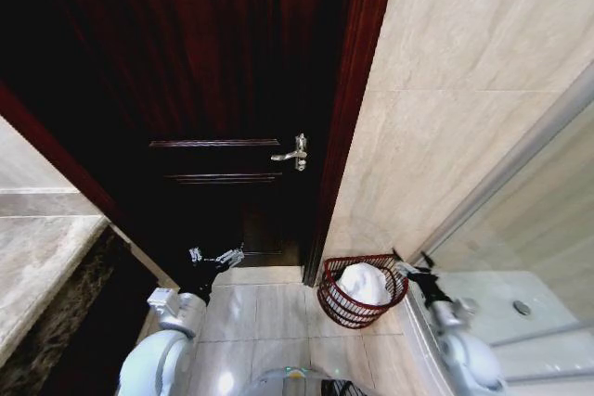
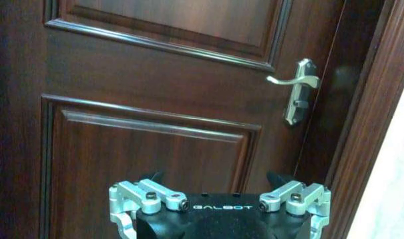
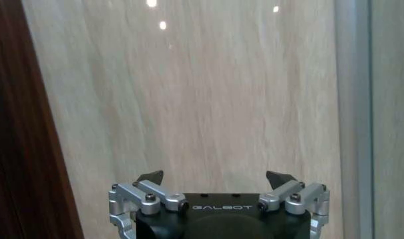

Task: Discard the used towel into the hamper.

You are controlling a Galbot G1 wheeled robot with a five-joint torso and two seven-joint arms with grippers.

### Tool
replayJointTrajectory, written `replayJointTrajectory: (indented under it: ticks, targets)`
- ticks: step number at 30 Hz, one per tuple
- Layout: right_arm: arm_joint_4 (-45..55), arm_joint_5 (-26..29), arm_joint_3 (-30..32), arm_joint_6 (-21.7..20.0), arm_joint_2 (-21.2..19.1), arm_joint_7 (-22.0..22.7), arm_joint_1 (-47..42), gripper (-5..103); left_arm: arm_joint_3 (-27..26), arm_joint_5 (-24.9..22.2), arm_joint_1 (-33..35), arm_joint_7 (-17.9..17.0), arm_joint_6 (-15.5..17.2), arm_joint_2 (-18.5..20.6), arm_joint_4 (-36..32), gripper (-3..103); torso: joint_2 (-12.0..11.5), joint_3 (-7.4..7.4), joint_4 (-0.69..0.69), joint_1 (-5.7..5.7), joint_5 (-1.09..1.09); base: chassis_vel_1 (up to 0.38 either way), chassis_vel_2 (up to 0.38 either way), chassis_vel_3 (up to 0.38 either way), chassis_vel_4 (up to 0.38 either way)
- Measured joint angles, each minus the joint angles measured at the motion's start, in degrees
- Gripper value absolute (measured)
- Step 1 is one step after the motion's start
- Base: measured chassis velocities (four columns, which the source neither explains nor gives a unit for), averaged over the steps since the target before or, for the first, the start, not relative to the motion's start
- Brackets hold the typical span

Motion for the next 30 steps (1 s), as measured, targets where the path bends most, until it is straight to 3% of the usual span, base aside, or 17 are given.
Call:
replayJointTrajectory:
  ticks: [6,11,18,30]
  targets:
    - [9.1,0.5,-1.8,0.7,1.1,3.2,-1.5,100,0.0,0.0,0.0,0.0,0.0,0.0,0.0,100,0.0,0.02,0.05,0.04,0.03,0.0,0.0,0.0,0.0]
    - [15.0,-0.1,-2.5,0.9,1.8,3.0,-2.8,100,0.0,0.0,0.0,0.0,0.0,0.0,0.0,100,0.0,0.03,0.03,0.04,0.01,0.0,0.0,0.0,0.0]
    - [23.8,-0.5,-3.2,-1.0,6.2,4.3,-2.8,100,0.0,0.0,0.0,0.0,0.0,0.0,0.0,100,0.1,0.04,0.02,0.04,0.01,0.0,0.0,0.0,0.0]
    - [27.8,-0.8,-4.2,-0.8,6.6,2.1,-1.5,100,0.0,0.0,0.0,0.0,0.0,0.0,0.0,100,2.0,1.1,0.02,0.93,0.02,0.0,0.0,0.0,0.0]
